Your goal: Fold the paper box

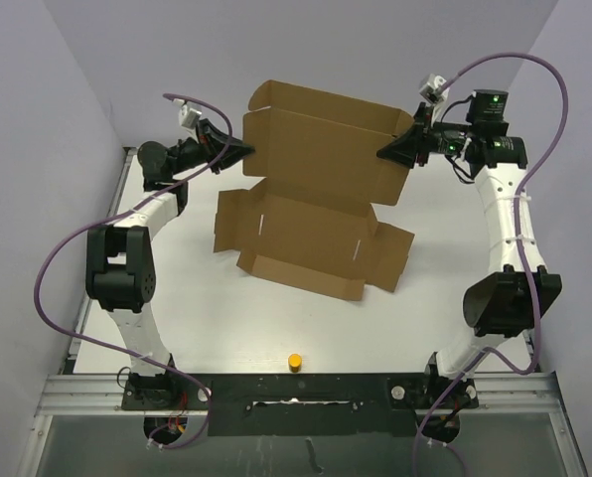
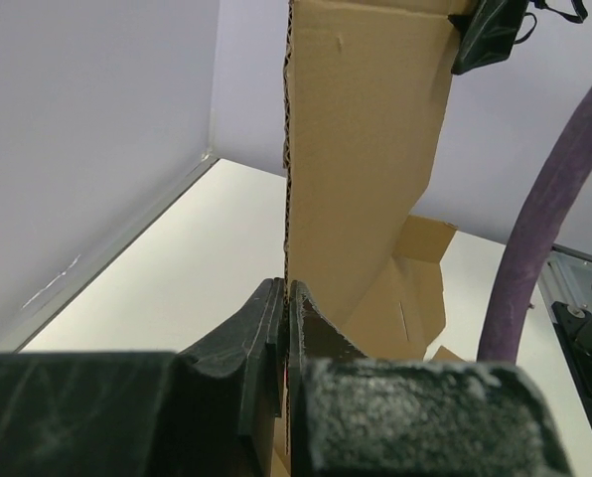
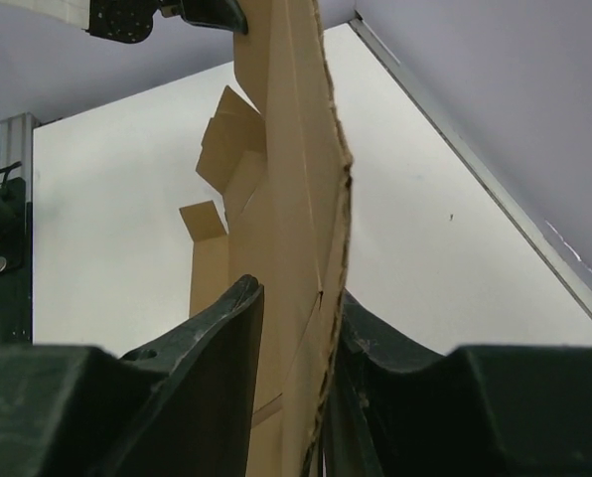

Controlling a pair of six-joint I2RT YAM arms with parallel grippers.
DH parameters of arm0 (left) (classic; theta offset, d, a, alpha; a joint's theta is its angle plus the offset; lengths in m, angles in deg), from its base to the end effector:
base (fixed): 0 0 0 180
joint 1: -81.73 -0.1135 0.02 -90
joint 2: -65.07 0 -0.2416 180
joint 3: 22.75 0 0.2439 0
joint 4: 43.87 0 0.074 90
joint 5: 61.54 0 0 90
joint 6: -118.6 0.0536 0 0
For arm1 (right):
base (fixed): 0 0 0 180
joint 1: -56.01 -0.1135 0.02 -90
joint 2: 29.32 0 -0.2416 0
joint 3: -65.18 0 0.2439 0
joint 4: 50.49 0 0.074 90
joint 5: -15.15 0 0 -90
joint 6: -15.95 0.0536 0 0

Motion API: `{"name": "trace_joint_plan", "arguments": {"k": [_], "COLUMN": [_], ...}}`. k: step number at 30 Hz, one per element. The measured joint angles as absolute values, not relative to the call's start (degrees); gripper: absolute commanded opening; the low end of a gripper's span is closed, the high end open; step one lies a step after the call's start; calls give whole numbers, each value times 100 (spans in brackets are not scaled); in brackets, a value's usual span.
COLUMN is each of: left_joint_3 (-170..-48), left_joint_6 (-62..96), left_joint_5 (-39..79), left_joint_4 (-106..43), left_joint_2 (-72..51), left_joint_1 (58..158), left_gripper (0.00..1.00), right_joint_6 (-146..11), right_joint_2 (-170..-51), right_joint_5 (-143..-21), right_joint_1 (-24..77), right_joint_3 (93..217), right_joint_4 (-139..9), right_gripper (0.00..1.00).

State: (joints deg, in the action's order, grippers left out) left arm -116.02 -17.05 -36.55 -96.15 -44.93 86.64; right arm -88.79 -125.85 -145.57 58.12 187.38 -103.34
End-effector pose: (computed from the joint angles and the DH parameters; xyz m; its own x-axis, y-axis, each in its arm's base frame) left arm 0.4092 -0.0839 0.3265 -0.1463 -0.2906 -0.9456 0.9531 0.2145 -0.2134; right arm 0.3505 0.0377 0.4173 -0.2310 -0.0756 -0.9700 -0.9159 0.3533 0.1906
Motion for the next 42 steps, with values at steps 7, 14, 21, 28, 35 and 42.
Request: {"name": "trace_joint_plan", "arguments": {"k": [7,14,21,28,35,42], "left_joint_3": [-11602,-10721,-8716,-8131,-8918,-10301], "left_joint_6": [-1620,-1196,-51,585,-114,-1268], "left_joint_5": [-3631,-3152,-2260,-667,1711,3092], "left_joint_4": [-9613,-9257,-7554,-4497,-862,1978], "left_joint_2": [-4493,-4073,-1999,1083,1382,-1009], "left_joint_1": [8616,8452,7929,9636,12954,14635], "left_gripper": [5,64,69,66,63,65], "right_joint_6": [-9266,-9293,-9231,-9229,-9172,-9013], "right_joint_2": [-12749,-12725,-12666,-12543,-12541,-12541], "right_joint_5": [-14443,-14325,-14338,-14323,-14312,-14270], "right_joint_1": [5773,5747,5834,5834,5860,5860], "right_joint_3": [18849,18983,19700,19649,19391,19048], "right_joint_4": [-10797,-10813,-10719,-10697,-10633,-10489], "right_gripper": [0,0,0,0,0,0]}}
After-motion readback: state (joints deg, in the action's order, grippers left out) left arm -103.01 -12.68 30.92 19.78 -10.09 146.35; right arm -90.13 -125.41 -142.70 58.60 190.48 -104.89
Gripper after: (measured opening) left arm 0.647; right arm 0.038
